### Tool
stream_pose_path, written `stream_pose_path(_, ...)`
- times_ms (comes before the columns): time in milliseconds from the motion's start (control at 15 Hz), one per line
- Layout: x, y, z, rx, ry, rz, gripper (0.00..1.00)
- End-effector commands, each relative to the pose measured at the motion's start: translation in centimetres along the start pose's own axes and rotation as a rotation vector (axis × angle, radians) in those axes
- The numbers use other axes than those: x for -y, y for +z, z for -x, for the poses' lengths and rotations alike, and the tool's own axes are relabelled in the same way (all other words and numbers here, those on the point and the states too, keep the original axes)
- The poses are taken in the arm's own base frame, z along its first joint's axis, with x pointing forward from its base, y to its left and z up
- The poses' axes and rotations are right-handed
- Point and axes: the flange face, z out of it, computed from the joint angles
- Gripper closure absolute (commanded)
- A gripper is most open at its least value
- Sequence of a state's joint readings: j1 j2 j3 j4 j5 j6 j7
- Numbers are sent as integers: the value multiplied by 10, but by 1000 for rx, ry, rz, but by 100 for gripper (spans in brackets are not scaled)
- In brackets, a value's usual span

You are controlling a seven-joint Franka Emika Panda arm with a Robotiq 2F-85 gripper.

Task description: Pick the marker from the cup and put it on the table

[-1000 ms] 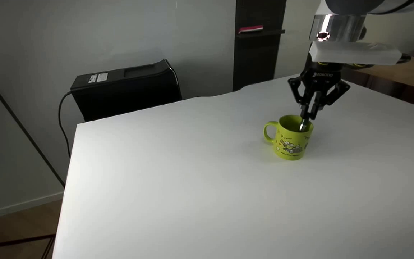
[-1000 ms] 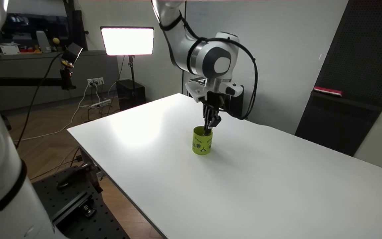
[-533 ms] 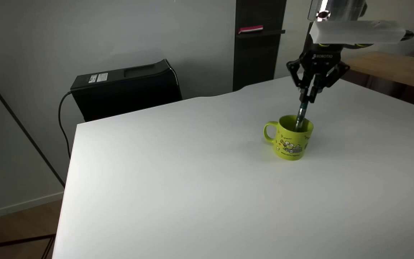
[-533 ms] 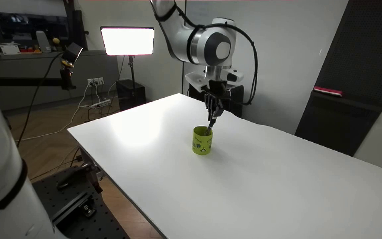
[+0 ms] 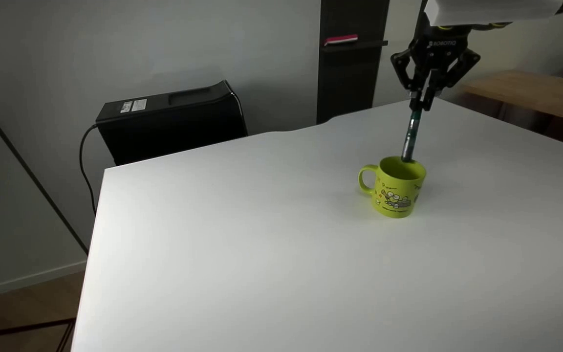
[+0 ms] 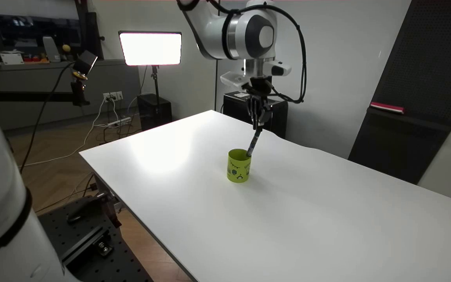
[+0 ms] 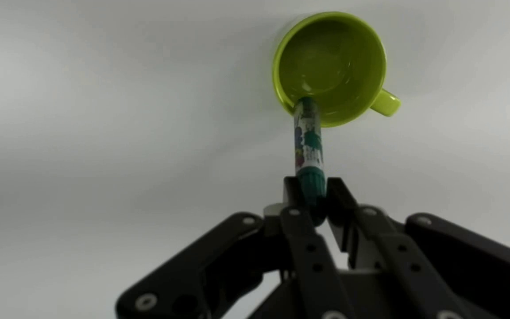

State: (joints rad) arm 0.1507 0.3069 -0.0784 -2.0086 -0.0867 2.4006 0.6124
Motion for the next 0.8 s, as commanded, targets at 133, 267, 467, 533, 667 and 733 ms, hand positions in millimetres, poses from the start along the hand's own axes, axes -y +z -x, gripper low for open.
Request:
stream_pose_path(133, -4, -23, -8, -68, 19, 72, 95)
stream_pose_path(267, -7, -24, -9, -82, 18, 91, 95)
stream_pose_path(467, -15, -16, -8, -77, 19, 117, 95)
stream_pose_path(533, -18, -13, -8, -70, 22, 123, 95)
stream_pose_path(667, -27, -3, -8, -53, 26, 145, 95)
stream_pose_path(733, -32, 3, -9, -44, 30, 159, 95)
